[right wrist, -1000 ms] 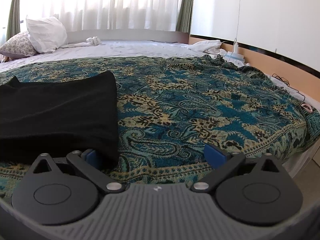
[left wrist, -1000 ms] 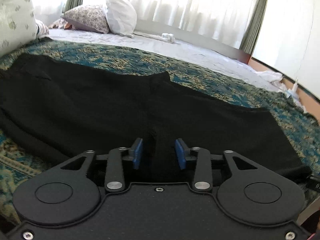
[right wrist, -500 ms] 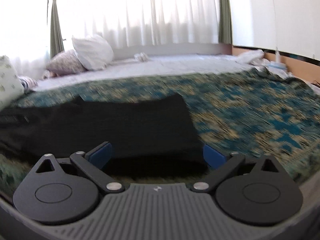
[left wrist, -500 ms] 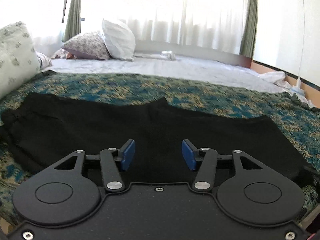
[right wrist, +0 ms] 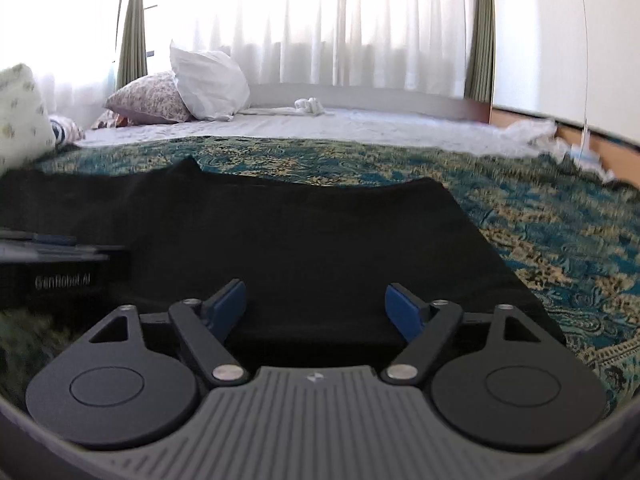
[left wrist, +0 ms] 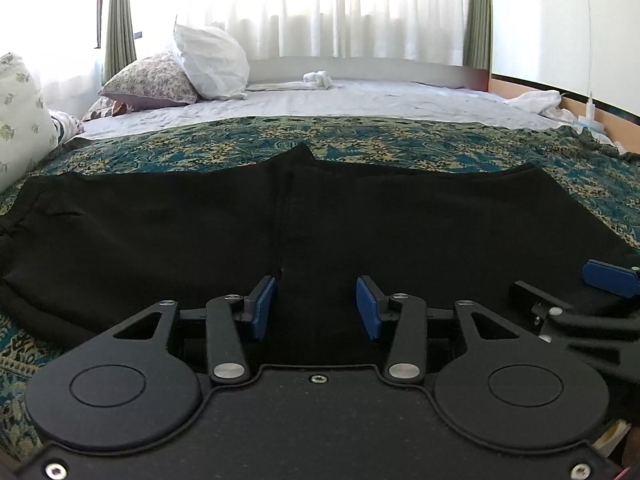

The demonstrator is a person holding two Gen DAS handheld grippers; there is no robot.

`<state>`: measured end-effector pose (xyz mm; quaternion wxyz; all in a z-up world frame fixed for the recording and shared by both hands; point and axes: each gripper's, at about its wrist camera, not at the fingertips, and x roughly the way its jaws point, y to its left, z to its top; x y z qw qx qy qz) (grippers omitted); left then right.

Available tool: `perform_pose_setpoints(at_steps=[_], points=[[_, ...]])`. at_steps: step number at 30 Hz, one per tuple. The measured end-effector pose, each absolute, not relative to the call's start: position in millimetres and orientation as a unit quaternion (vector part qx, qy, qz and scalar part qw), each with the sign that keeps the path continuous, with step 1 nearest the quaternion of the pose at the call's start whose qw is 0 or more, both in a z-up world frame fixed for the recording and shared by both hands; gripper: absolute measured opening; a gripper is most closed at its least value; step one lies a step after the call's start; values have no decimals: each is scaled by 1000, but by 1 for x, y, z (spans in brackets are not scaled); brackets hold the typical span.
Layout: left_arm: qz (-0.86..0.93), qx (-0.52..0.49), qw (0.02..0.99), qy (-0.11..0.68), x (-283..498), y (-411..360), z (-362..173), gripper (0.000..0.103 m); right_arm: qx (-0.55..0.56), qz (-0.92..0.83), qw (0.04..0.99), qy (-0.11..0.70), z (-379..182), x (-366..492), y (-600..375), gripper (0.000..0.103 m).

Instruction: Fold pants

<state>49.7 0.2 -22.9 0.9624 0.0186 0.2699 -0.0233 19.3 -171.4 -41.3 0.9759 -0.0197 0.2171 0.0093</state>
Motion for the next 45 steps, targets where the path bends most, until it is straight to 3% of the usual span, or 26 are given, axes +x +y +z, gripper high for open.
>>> perform_pose_setpoints(at_steps=[8, 16, 17, 20, 21, 33, 35, 43, 44, 45], points=[[-26, 22, 965, 261, 47, 3, -26, 46, -27, -5, 979, 200, -51, 17, -165, 93], [-60, -2, 958, 282, 32, 24, -7, 61, -18, -17, 980, 199, -45, 12, -161, 94], [-60, -4, 958, 280, 29, 28, -4, 65, -16, -18, 980, 197, -44, 11, -161, 94], [-58, -24, 962, 265, 18, 50, 6, 95, -15, -14, 982, 186, -40, 5, -154, 94], [-56, -32, 964, 259, 16, 59, 9, 100, -18, -11, 983, 181, -38, 3, -150, 94], [150, -172, 936, 269, 16, 202, 8, 103, -87, 56, 982, 157, -27, 14, -68, 97], [204, -181, 921, 278, 22, 221, 3, 103, -107, 66, 977, 172, -34, 22, -54, 103], [231, -189, 912, 282, 54, 263, -12, 103, -112, 87, 971, 190, -35, 28, -50, 103], [230, -190, 913, 278, 59, 263, -14, 102, -109, 91, 972, 189, -34, 27, -52, 103], [227, -189, 916, 272, 64, 263, -15, 88, -106, 92, 972, 187, -33, 24, -55, 103]])
